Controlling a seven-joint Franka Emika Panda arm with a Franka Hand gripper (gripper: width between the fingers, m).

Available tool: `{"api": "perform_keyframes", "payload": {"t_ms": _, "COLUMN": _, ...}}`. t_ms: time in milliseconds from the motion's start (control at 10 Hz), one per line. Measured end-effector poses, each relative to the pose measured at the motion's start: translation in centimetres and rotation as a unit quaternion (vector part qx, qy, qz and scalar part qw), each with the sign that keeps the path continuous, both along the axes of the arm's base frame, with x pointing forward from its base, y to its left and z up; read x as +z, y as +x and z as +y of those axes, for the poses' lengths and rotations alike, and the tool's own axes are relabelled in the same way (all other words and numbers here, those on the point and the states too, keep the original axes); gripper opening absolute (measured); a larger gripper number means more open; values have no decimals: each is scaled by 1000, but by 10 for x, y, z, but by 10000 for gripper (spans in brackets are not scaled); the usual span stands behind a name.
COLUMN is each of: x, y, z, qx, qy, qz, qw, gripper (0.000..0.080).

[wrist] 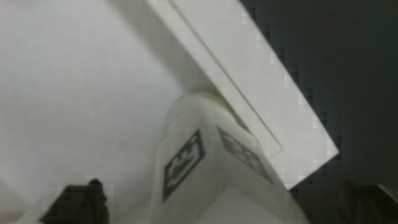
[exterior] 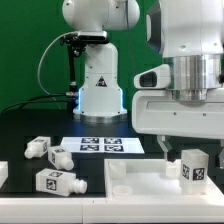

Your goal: Assemble one leg

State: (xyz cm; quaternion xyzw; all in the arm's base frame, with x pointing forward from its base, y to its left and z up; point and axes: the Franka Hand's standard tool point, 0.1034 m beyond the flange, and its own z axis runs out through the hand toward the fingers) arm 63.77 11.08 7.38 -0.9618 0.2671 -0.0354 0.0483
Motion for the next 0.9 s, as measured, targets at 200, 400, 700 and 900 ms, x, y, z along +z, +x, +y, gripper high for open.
{"api": "perform_keyframes", "payload": {"t_ms": 200, "x": 0, "y": 1, "z": -3, "qx": 177, "qy": -33, "qz": -12, "qw": 984, "gripper": 649}}
{"api": "perform_keyframes", "payload": {"t_ms": 400, "x": -1, "y": -5, "z": -10, "qx": 381, "qy": -48, "qz": -6, "qw": 923, "gripper": 649}}
{"api": "perform_keyframes", "payload": {"t_ms": 700, "x": -1, "y": -4, "z": -11, "qx": 354, "qy": -47, "qz": -4, "qw": 934, "gripper": 364}}
{"api": "perform_keyframes", "payload": {"t_ms": 900, "x": -1, "y": -5, "z": -10, "qx": 269, "qy": -38, "qz": 0, "qw": 962, "gripper": 284}}
